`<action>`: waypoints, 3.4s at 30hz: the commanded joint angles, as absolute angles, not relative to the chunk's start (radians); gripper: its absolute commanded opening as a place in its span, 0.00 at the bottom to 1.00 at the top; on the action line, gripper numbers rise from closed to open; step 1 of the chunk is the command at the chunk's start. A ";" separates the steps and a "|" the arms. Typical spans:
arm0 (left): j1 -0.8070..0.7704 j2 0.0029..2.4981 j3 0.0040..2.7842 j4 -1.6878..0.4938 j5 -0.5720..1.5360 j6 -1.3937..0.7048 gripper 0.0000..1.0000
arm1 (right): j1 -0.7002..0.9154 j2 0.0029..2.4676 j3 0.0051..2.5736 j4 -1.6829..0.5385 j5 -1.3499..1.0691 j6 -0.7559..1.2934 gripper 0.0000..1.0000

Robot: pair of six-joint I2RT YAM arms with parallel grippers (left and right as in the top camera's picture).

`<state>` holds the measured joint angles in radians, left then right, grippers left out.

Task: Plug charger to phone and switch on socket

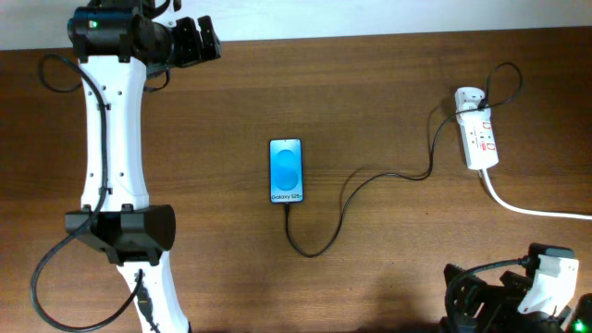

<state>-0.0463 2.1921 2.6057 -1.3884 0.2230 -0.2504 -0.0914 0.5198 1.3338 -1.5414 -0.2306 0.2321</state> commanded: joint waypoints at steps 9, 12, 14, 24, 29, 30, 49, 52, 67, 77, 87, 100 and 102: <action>-0.045 2.199 2.618 -1.386 0.212 -0.241 0.99 | -0.039 0.468 1.195 -1.461 -0.263 0.179 0.98; -0.045 2.199 2.618 -1.386 0.212 -0.242 0.99 | -0.039 0.465 1.195 -1.444 -0.286 0.179 0.98; -0.043 2.199 2.618 -1.386 0.212 -0.241 0.99 | -0.039 0.463 1.195 -1.431 -0.332 0.117 0.98; -0.042 2.199 2.618 -1.386 0.212 -0.241 0.99 | -0.038 0.443 1.159 -1.353 -0.356 0.015 0.98; -0.043 2.199 2.618 -1.386 0.212 -0.242 0.99 | -0.035 0.237 0.898 -1.076 -0.356 -0.023 0.98; -0.043 2.199 2.618 -1.386 0.212 -0.241 0.99 | -0.024 0.195 0.844 -1.013 -0.356 -0.023 0.98; -0.043 2.199 2.618 -1.386 0.212 -0.241 0.99 | 0.013 0.004 0.246 -0.184 -0.302 -0.161 0.98; -0.043 2.199 2.618 -1.386 0.212 -0.241 1.00 | 0.013 0.004 0.196 -0.107 -0.302 -0.181 0.98; -0.043 2.199 2.618 -1.386 0.212 -0.241 0.99 | 0.012 0.003 0.006 0.144 -0.223 -0.205 0.98; -0.043 2.199 2.618 -1.386 0.212 -0.241 0.99 | 0.012 0.003 0.006 -0.079 -0.030 0.035 0.98; -0.043 2.199 2.618 -1.386 0.212 -0.241 0.99 | 0.012 0.003 0.006 -0.080 -0.051 -0.064 0.98; -0.043 2.199 2.618 -1.386 0.212 -0.242 0.99 | 0.013 0.004 0.006 -0.076 -0.048 -0.044 0.98; -0.043 2.199 2.618 -1.386 0.212 -0.242 0.99 | 0.013 0.004 0.006 -0.076 -0.048 -0.044 0.98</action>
